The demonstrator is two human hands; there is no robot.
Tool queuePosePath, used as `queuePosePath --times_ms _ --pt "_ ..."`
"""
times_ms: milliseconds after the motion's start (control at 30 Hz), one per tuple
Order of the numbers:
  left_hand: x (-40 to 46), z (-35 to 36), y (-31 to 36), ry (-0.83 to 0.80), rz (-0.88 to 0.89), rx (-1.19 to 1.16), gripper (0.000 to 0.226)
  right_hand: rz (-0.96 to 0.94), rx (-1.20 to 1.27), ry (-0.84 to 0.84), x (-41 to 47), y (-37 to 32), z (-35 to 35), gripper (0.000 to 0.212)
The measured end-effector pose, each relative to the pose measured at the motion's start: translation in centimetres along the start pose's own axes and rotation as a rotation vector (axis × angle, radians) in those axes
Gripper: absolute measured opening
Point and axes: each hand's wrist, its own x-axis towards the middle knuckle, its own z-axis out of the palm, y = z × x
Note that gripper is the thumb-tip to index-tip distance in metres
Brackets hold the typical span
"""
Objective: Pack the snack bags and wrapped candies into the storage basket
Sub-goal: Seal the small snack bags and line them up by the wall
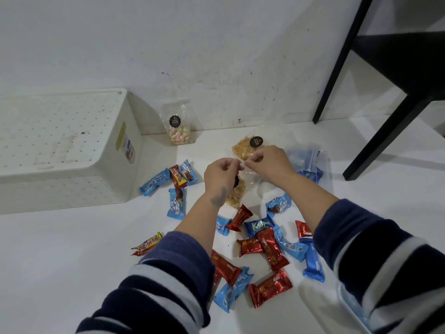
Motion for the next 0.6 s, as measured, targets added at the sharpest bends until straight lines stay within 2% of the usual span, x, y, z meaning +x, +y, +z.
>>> queuePosePath --times_ms 200,333,400,500,600 --pt "0.2 0.7 0.0 0.012 -0.011 0.013 0.02 0.077 -0.109 0.015 1.0 -0.3 0.2 0.024" --pt "-0.2 -0.2 -1.7 0.097 0.224 0.235 0.014 0.053 -0.138 -0.013 1.4 -1.0 0.2 0.02" --pt "-0.7 -1.1 -3.1 0.068 0.305 0.378 0.033 0.034 -0.12 -0.024 1.6 -1.2 0.1 0.018" --pt "-1.0 -2.3 -5.0 -0.117 0.252 0.463 0.06 0.003 -0.067 -0.014 1.6 -1.0 0.2 0.018" --pt "-1.2 -2.4 -6.0 -0.164 0.214 0.554 0.069 -0.022 0.04 0.119 0.6 0.0 1.1 0.014"
